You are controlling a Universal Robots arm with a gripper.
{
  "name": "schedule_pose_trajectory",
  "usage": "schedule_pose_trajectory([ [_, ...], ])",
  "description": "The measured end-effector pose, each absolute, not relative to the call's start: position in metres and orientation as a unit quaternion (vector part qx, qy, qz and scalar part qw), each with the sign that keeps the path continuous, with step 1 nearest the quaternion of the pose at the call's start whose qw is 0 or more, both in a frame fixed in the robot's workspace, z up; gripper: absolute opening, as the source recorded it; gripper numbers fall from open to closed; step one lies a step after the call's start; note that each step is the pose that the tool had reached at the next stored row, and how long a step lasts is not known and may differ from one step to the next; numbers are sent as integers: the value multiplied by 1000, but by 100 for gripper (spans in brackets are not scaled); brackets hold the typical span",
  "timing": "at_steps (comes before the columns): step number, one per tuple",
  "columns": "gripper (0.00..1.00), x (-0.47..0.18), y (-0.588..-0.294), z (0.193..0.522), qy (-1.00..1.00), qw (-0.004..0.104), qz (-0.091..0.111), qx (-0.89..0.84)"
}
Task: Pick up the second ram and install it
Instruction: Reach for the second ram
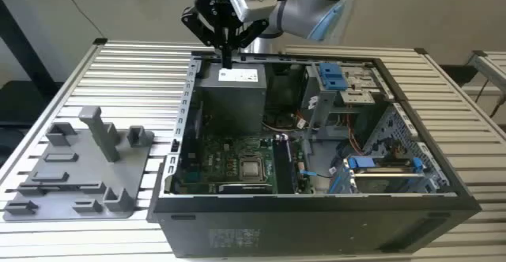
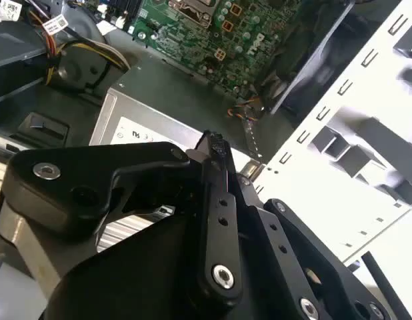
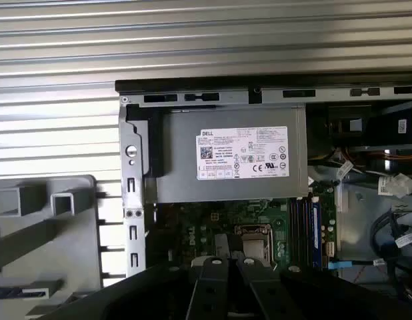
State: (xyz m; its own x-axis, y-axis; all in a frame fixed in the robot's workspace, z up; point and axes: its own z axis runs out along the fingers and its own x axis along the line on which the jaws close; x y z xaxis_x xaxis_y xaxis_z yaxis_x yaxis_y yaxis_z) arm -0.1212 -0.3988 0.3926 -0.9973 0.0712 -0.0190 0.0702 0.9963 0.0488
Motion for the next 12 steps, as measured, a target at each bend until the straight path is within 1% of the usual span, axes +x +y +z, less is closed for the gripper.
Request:
schedule_pose_trajectory([
  [12, 11, -121, -399, 393, 999, 10, 24, 35],
])
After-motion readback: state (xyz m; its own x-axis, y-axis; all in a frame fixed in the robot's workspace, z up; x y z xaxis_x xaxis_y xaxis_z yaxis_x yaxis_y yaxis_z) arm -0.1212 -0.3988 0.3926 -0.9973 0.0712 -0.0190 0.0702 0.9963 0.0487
